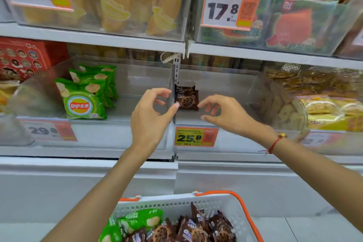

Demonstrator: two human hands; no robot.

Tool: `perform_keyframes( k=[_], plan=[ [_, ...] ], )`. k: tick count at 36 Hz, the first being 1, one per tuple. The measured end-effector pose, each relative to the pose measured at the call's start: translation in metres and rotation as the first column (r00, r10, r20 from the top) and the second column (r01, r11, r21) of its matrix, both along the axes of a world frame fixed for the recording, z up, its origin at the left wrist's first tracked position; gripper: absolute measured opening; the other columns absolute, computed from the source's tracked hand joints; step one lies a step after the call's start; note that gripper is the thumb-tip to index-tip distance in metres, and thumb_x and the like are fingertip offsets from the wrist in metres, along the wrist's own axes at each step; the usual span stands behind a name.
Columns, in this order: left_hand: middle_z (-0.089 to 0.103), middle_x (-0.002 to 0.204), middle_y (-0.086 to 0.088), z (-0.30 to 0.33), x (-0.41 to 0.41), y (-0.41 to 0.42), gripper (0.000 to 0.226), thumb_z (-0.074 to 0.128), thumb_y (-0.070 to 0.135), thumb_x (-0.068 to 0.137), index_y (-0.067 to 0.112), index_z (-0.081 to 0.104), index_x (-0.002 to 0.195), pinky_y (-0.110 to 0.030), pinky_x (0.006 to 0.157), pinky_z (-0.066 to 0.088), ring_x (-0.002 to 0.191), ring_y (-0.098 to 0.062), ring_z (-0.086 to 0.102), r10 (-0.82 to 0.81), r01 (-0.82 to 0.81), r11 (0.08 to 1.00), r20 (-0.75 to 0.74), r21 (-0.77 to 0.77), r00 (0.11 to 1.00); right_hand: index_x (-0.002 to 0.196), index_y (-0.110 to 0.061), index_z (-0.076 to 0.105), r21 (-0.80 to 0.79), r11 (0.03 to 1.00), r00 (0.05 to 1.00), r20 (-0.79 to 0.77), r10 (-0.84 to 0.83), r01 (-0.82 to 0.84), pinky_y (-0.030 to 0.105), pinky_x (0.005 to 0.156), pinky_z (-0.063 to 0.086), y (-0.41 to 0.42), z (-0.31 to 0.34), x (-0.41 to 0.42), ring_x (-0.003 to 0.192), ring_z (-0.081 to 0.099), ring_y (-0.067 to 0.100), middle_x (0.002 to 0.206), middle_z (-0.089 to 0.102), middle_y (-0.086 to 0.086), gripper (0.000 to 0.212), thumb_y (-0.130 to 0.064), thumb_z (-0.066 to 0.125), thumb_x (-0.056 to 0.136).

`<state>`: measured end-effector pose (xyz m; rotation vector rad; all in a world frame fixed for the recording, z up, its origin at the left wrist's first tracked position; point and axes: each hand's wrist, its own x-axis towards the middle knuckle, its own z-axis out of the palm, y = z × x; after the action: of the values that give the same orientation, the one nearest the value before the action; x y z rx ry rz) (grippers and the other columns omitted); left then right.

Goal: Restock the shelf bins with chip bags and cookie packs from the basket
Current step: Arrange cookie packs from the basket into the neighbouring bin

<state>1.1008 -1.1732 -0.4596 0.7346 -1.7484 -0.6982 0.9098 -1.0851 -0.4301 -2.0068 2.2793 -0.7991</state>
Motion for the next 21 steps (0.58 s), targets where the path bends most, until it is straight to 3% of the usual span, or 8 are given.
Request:
perform_keyframes(
  k=[4, 9, 12, 14, 17, 21],
  plan=[
    [0.062, 0.089, 0.018, -0.009, 0.015, 0.036, 0.02, 0.073, 0.035, 0.081, 0.034, 0.059, 0.095, -0.025, 0.06, 0.041, 0.079, -0.003, 0.058, -0.019, 0.018, 0.999, -0.025, -0.033, 1.0, 0.092, -0.028, 0.068, -0.104, 0.994, 0.994, 0.106, 0.032, -0.021, 0.011, 0.062, 0.038, 0.053, -0.016, 0.025, 0.072, 0.058, 0.009, 0.083, 0.067, -0.007, 0.017, -0.019, 0.076, 0.08],
    [0.062, 0.08, 0.021, -0.048, 0.033, 0.066, 0.011, 0.069, 0.031, 0.083, 0.035, 0.06, 0.088, -0.018, 0.058, 0.039, 0.076, 0.0, 0.058, -0.146, 0.14, 0.989, 0.262, 0.04, 0.954, 0.084, -0.029, 0.068, -0.184, 0.983, 0.983, 0.182, 0.014, 0.02, 0.011, 0.059, 0.037, 0.1, -0.049, 0.043, 0.069, 0.057, 0.011, 0.075, 0.064, -0.011, 0.012, -0.02, 0.074, 0.08],
    [0.063, 0.082, 0.022, -0.076, 0.037, 0.078, 0.007, 0.062, 0.029, 0.087, 0.035, 0.061, 0.09, -0.016, 0.061, 0.04, 0.077, 0.003, 0.058, -0.249, 0.17, 0.963, 0.448, 0.208, 0.859, 0.088, -0.026, 0.069, 0.016, 1.0, 0.95, 0.311, -0.01, 0.006, 0.011, 0.061, 0.04, 0.112, -0.079, 0.045, 0.067, 0.059, 0.008, 0.072, 0.064, -0.009, 0.019, -0.011, 0.075, 0.078],
    [0.064, 0.09, 0.02, -0.099, 0.037, 0.078, 0.011, 0.06, 0.026, 0.089, 0.035, 0.06, 0.095, -0.017, 0.063, 0.039, 0.078, 0.002, 0.057, -0.363, 0.19, 0.922, 0.586, 0.338, 0.725, 0.093, -0.025, 0.069, 0.227, 0.973, 0.944, 0.326, -0.049, -0.028, 0.02, 0.065, 0.046, 0.114, -0.104, 0.044, 0.067, 0.059, 0.008, 0.07, 0.062, -0.011, 0.021, -0.012, 0.075, 0.078],
    [0.064, 0.104, 0.012, -0.136, 0.035, 0.074, 0.018, 0.061, 0.02, 0.089, 0.027, 0.063, 0.105, -0.025, 0.08, 0.047, 0.092, -0.007, 0.06, -0.515, 0.165, 0.842, 0.671, 0.514, 0.533, 0.105, -0.022, 0.067, 0.513, 0.855, 0.959, 0.27, -0.082, -0.071, 0.024, 0.074, 0.045, 0.112, -0.143, 0.043, 0.07, 0.055, 0.007, 0.076, 0.062, -0.012, 0.025, -0.015, 0.07, 0.081],
    [0.064, 0.116, -0.002, -0.175, 0.029, 0.077, 0.026, 0.054, 0.013, 0.092, 0.015, 0.065, 0.115, -0.027, 0.094, 0.045, 0.111, -0.018, 0.059, -0.606, 0.126, 0.785, 0.709, 0.607, 0.361, 0.119, -0.015, 0.061, 0.719, 0.687, 0.979, 0.193, -0.057, -0.102, 0.025, 0.082, 0.043, 0.109, -0.189, 0.049, 0.09, 0.057, 0.017, 0.108, 0.067, 0.003, 0.031, -0.014, 0.06, 0.087]
  ],
)
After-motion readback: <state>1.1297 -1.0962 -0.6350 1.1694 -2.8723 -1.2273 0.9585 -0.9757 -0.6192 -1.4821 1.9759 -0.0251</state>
